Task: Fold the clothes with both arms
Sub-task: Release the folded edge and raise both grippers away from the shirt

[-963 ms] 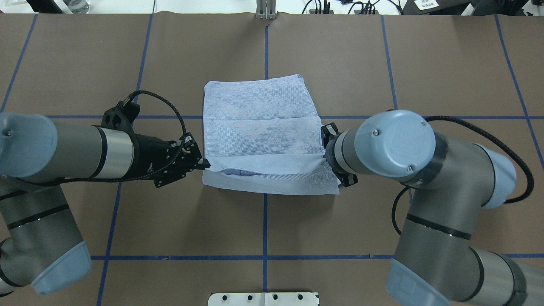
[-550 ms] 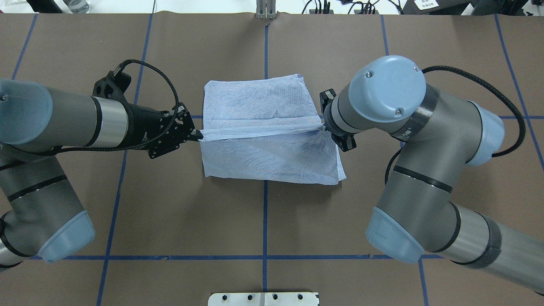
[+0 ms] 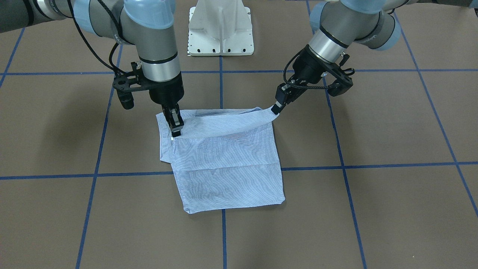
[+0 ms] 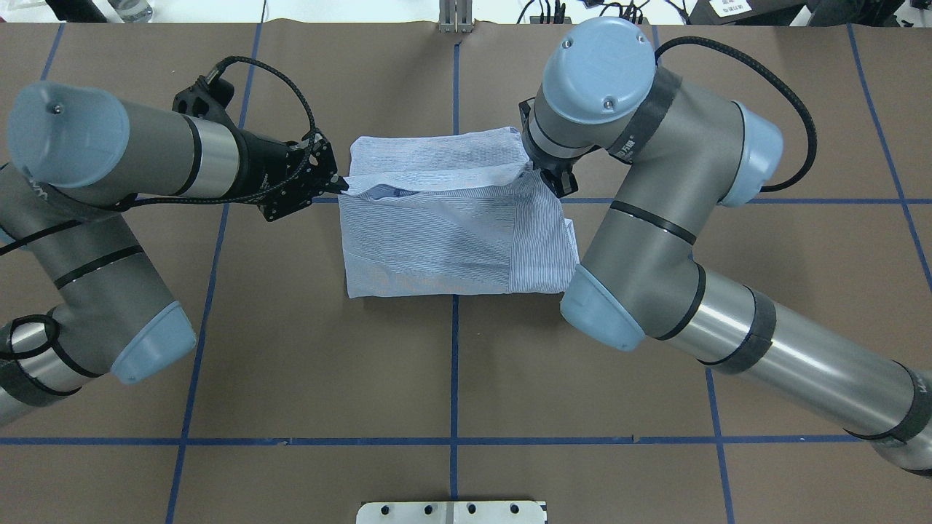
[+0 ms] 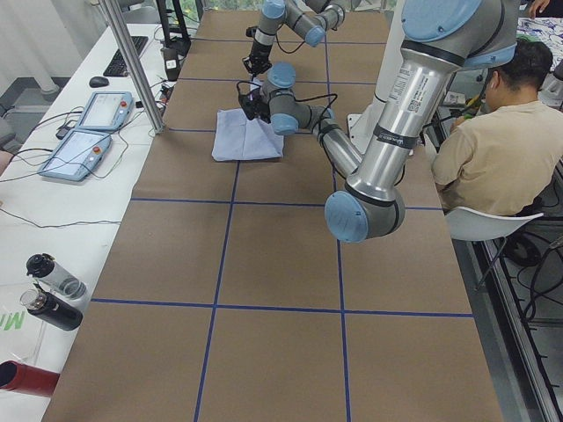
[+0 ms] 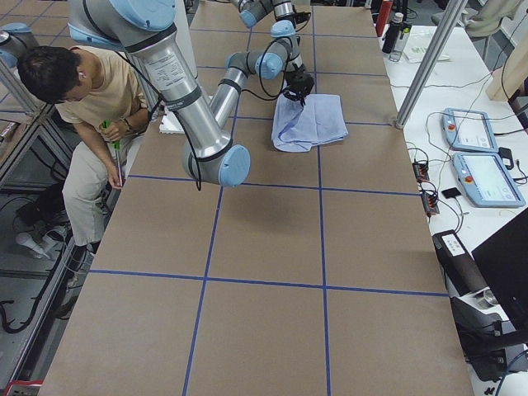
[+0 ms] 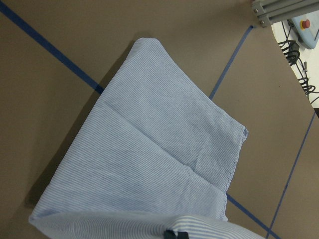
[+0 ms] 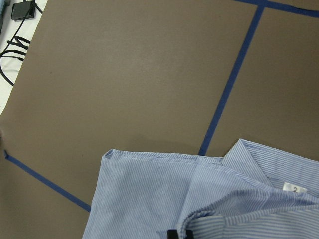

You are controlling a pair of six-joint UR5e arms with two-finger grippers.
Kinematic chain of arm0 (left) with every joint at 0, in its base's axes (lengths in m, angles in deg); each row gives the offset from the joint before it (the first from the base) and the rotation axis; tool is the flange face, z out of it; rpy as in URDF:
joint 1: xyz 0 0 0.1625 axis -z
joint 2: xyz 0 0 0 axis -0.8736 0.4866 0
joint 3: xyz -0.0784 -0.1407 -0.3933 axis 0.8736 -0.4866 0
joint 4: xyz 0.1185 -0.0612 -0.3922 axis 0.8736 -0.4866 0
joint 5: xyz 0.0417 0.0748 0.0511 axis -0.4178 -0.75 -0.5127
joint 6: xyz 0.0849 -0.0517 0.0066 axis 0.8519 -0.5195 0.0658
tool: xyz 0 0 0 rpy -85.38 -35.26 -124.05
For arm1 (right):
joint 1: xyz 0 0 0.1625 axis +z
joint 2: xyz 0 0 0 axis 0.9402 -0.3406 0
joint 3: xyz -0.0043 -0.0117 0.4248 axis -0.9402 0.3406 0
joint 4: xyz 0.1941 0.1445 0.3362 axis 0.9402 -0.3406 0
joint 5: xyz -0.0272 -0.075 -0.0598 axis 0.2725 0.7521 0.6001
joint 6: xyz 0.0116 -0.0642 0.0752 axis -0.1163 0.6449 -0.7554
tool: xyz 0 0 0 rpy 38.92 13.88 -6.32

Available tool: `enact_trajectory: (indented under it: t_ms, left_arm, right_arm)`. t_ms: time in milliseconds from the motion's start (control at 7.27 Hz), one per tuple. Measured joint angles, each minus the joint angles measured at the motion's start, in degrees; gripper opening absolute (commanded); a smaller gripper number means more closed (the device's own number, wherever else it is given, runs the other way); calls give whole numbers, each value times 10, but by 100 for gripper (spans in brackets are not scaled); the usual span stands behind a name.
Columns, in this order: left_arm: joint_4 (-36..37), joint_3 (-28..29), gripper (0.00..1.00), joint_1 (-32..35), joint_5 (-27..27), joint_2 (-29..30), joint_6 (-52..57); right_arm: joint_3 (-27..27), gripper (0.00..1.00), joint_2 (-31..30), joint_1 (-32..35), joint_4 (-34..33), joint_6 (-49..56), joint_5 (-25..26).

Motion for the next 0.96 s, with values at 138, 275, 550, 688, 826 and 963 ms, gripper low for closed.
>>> enact_trajectory:
  t_ms: [138,275,550,688,826,963]
  left_arm:
    - [-1,27,0,10,0,15,15]
    - [-2,56,0,18,0,31,30]
    - [-28,115,0,25,-1,51,52]
    - [-53,148,0,28,-1,60,57]
    - [-76,179,0,30,-2,69,58]
    - [-98,208,0,31,-3,75,59]
  right_arm:
    - [37,0,19,8,9,16,-4]
    - [77,0,35,14,33,29,-7]
    - [170,0,73,25,86,54,-14]
    - [208,0,90,31,102,72,-20]
    - [240,0,101,36,123,87,-28]
    - [263,0,106,38,146,96,-34]
